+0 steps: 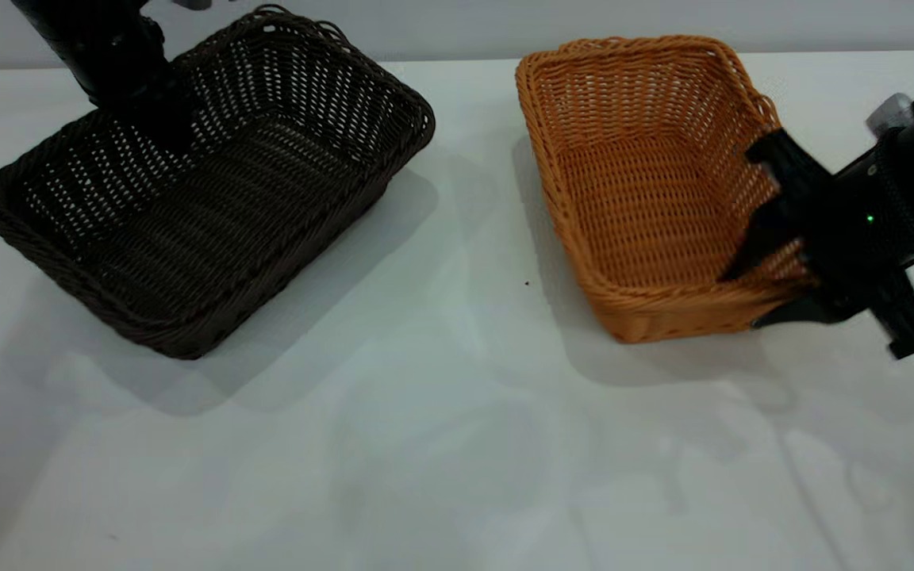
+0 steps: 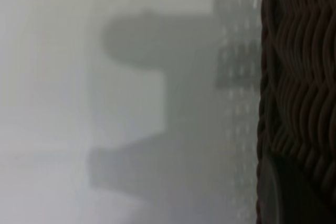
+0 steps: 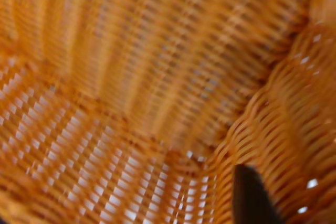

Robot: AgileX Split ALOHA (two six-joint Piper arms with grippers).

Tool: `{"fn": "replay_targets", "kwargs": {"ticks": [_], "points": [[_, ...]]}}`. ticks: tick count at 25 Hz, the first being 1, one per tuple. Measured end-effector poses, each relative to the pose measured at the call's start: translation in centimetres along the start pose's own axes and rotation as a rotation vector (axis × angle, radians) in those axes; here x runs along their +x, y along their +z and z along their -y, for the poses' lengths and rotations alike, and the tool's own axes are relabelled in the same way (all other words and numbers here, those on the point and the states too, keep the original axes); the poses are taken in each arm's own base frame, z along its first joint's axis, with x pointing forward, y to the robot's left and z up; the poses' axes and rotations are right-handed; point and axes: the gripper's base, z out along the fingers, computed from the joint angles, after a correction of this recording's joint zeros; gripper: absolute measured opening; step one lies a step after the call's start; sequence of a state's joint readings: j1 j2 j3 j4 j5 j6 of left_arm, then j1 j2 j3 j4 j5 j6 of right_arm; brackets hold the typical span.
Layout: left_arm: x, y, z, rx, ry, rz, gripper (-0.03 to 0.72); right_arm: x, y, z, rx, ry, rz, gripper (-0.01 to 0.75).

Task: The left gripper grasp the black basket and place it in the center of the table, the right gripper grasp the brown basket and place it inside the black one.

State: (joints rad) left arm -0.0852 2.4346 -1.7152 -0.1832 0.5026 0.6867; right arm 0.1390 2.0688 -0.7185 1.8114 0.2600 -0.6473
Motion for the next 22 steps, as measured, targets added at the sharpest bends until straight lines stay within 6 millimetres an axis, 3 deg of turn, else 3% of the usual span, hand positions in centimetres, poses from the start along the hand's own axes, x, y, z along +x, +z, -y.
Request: {"fn": "replay_targets", "kwargs": {"ticks": [4,9,12,16,22], "points": [[0.0,0.0,0.0,0.005,0.064,0.001,0.085,-3.1,-0.8,0.6,-0.024,0.018,0.054,0.074],[-0.8,0.1,1.4,0.016,0.247,0.005,0.085,-8.8,-3.0,0.1,-0.203,-0.093,0.088,0.067],[-2.1,0.3,4.0,0.031,0.427,0.014,0.085,-12.4,-4.9,-0.4,-0.321,-0.11,0.135,0.067],[-4.3,0.4,8.9,0.057,0.679,0.034,0.085,-15.7,-7.4,-1.8,-0.438,-0.201,0.157,0.067],[-6.7,0.5,15.8,0.045,0.958,0.104,0.085,-17.3,-9.0,-3.1,-0.424,-0.358,0.119,0.067]]}}
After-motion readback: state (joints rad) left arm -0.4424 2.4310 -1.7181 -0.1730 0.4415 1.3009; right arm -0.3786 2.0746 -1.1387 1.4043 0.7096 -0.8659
